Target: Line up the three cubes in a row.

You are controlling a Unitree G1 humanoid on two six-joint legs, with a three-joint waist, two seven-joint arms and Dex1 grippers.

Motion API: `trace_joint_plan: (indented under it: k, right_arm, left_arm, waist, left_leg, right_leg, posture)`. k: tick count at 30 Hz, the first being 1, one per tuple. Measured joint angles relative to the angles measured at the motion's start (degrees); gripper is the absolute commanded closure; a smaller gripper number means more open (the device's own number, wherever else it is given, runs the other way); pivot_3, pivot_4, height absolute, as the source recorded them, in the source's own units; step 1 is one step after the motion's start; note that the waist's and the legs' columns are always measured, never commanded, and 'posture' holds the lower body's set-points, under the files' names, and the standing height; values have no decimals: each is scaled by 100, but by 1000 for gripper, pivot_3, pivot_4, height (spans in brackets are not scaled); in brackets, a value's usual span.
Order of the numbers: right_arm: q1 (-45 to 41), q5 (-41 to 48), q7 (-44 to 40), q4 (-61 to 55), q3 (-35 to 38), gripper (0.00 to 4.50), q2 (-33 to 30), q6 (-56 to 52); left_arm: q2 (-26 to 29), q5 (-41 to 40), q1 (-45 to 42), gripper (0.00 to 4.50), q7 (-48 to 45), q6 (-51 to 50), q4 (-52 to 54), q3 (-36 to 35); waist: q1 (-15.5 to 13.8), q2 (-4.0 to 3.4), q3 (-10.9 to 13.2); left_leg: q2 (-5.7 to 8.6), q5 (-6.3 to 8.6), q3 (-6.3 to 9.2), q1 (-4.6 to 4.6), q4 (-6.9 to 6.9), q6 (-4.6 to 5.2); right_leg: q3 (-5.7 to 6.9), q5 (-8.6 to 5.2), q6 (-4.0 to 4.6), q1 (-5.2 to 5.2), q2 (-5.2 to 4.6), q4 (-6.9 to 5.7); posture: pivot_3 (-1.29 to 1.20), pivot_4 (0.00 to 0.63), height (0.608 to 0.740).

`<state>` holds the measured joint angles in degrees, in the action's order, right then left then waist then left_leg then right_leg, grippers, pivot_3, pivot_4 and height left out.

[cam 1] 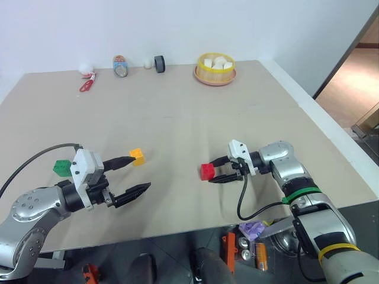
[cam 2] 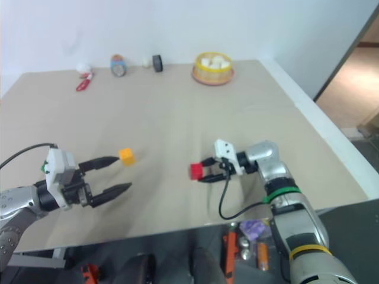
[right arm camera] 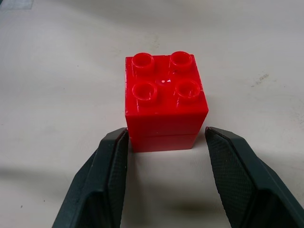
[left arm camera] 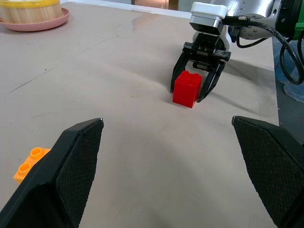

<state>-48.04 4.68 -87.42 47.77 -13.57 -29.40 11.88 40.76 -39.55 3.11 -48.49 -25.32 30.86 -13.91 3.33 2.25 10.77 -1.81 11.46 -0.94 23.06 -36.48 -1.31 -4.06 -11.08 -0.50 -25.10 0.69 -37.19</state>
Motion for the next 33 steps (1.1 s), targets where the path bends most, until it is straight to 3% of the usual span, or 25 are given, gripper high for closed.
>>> trace_joint_plan:
  k: [4,9,13,18,22,27,33]
  right_arm:
    - [0,9,-47,-136,2,1880,-440,-283]
    - [5,411,-59,-472,-82,1880,-1384,-449]
    - [-269,595,-63,-473,60,1880,-1405,-593]
    - [-1063,944,169,-408,629,1880,-1016,-1016]
    - [-1332,1244,935,-655,1106,1880,-309,-1522]
    - [-892,1557,1649,-1990,1158,1880,580,-2135]
    - [-178,1771,1893,-3280,979,1880,849,-2757]
  left_arm:
    - [-40,-123,201,0,105,-92,103,-33]
    - [-234,-429,1240,0,385,-260,334,-639]
    - [-705,-623,1746,0,933,-290,505,-971]
    - [-1265,-631,2006,0,1663,-334,530,-1118]
    - [-1691,-124,2065,0,2414,-242,484,-1111]
    - [-2222,666,1896,0,3739,-275,61,-1124]
    - [-2387,756,1656,0,4237,-364,-173,-1430]
  waist:
    - [-52,0,0]
    - [-49,-3,2]
    - [9,-6,5]
    - [88,-3,4]
    - [101,4,0]
    - [85,8,-3]
    - [38,8,-3]
  left_leg:
    - [5,1,-3,6,0,0]
    - [-2,9,-13,9,6,9]
    - [-9,8,-17,-4,5,10]
    - [-5,5,-5,-11,-2,12]
    - [-3,5,-5,-9,-2,11]
    - [-4,11,11,19,6,10]
    - [5,12,7,26,2,9]
  right_leg:
    - [-2,-2,0,-3,-7,3]
    - [-5,-11,12,-15,-2,3]
    - [-7,-7,14,-15,5,-2]
    - [-7,-4,13,-7,9,-6]
    - [-9,-4,13,-6,8,-6]
    - [-1,8,-14,-19,7,-4]
    - [-3,2,-12,-19,-4,3]
  posture:
    - [0,150,740]
    - [0,150,740]
    - [0,150,740]
    - [0,150,740]
    - [0,150,740]
    - [0,150,740]
    - [0,150,740]
